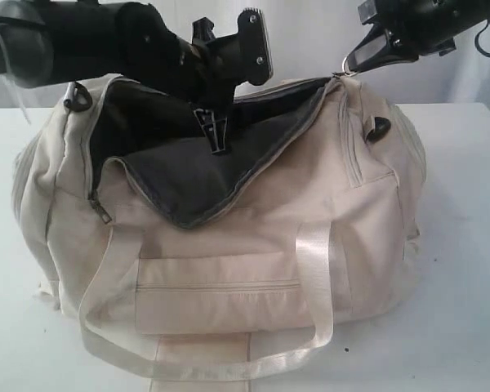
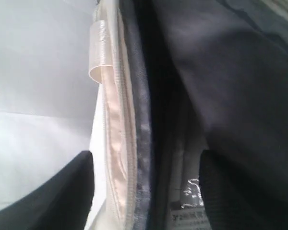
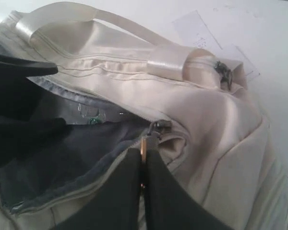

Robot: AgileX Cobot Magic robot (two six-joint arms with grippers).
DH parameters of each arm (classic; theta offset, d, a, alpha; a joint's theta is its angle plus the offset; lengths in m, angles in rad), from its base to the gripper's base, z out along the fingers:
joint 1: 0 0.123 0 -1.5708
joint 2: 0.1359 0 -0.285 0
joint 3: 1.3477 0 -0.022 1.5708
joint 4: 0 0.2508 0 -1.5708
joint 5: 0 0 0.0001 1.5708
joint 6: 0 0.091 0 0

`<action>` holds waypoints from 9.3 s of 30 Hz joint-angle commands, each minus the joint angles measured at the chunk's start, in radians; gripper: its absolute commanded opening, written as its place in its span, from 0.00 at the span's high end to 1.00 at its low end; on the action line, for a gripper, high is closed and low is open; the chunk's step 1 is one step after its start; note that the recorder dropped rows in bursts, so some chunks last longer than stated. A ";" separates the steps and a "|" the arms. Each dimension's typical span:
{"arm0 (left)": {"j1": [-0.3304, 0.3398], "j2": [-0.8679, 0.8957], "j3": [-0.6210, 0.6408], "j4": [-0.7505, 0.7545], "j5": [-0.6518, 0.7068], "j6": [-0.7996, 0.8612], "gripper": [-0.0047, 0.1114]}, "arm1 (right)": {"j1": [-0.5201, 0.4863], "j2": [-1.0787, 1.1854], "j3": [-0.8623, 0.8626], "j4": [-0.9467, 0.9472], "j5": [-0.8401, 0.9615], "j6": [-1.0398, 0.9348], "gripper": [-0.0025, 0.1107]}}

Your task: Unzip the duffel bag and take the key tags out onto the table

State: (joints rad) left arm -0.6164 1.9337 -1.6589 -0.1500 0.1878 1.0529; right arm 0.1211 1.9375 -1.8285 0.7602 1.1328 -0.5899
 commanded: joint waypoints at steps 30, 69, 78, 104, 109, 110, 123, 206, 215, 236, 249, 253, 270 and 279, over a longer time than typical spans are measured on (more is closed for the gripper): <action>0.017 0.115 -0.089 -0.028 -0.217 -0.144 0.96 | -0.002 0.020 0.027 -0.231 -0.130 0.084 0.98; -0.022 -0.057 -0.089 -0.044 0.241 -0.164 0.44 | 0.000 0.018 0.050 -0.039 -0.155 -0.010 0.98; -0.046 -0.093 -0.087 -0.223 0.450 -0.156 0.44 | 0.000 0.018 0.050 -0.038 -0.153 -0.010 0.98; -0.046 0.101 -0.085 -0.365 0.199 -0.084 0.44 | 0.000 0.018 0.050 -0.033 -0.144 -0.016 0.98; -0.048 0.115 -0.085 -0.365 0.147 -0.084 0.51 | 0.000 0.018 0.050 -0.033 -0.144 -0.018 0.98; -0.048 0.113 -0.085 -0.365 0.137 -0.084 0.57 | 0.000 0.018 0.050 -0.033 -0.144 -0.018 0.98; -0.002 0.026 -0.087 -0.304 0.025 -0.214 0.96 | 0.000 0.020 0.054 -0.037 -0.122 -0.020 0.98; 0.163 -0.040 -0.087 -0.020 0.251 -0.545 0.96 | -0.022 -0.027 0.109 -0.039 0.088 -0.027 0.98; 0.163 -0.040 -0.087 -0.047 0.261 -0.545 0.96 | 0.001 -0.100 0.152 -0.039 0.088 -0.012 0.98; 0.163 -0.040 -0.087 -0.085 0.282 -0.530 0.96 | 0.059 -0.244 0.361 -0.039 0.075 -0.010 0.98; 0.163 -0.040 -0.087 -0.085 0.276 -0.526 0.96 | 0.059 -0.331 0.411 -0.039 0.066 -0.010 0.98; 0.163 -0.040 -0.087 -0.085 0.276 -0.526 0.96 | 0.059 -0.333 0.421 -0.039 0.054 -0.010 0.98; 0.147 -0.041 -0.087 -0.275 0.437 -0.280 0.62 | 0.059 -0.309 0.445 -0.032 -0.125 -0.010 0.98; 0.102 -0.074 -0.089 -0.318 0.449 -0.132 0.39 | 0.059 -0.285 0.445 -0.011 -0.122 -0.015 0.98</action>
State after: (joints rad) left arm -0.4932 1.8981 -1.7492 -0.4297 0.6299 0.8738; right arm 0.1797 1.6540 -1.3865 0.7356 1.0073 -0.5950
